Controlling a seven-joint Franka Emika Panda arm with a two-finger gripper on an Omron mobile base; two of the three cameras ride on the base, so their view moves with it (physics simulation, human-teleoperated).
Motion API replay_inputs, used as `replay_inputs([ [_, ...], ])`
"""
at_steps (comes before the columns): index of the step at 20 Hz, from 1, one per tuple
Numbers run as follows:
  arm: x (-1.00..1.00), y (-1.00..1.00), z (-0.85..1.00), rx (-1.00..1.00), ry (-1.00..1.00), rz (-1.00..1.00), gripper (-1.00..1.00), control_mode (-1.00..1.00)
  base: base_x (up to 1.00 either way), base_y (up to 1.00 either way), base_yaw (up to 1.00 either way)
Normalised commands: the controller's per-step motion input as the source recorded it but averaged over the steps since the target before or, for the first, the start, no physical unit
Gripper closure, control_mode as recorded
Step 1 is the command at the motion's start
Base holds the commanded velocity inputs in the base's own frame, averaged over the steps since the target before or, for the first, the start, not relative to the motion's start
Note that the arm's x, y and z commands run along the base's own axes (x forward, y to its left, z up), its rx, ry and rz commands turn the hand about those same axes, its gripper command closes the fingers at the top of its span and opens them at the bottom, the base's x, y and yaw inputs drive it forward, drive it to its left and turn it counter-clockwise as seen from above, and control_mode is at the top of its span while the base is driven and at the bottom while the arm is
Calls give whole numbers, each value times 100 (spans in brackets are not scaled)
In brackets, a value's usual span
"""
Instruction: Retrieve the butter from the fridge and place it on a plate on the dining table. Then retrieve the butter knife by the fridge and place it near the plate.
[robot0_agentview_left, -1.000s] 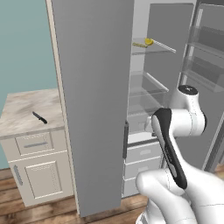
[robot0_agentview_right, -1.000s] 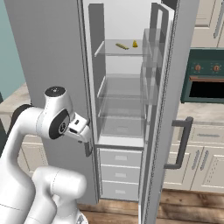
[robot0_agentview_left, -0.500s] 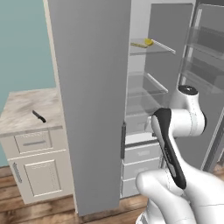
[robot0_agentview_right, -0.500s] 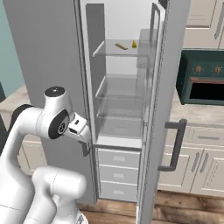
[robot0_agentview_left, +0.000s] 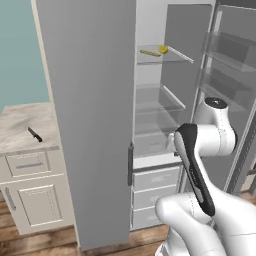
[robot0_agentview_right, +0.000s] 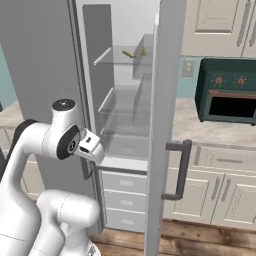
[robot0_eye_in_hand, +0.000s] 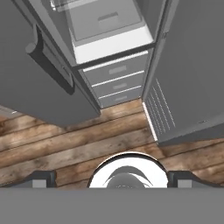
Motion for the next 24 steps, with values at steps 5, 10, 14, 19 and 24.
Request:
replay_inputs([
  [5, 0, 0, 0, 0, 0, 0, -100, 100, 50, -7, 1],
  [10, 0, 0, 0, 0, 0, 0, -100, 100, 54, -9, 0],
  [14, 0, 0, 0, 0, 0, 0, -100, 100, 43, -13, 1],
  [19, 0, 0, 0, 0, 0, 0, -100, 100, 43, -22, 6],
  [24, 0, 0, 0, 0, 0, 0, -100, 100, 50, -16, 4],
])
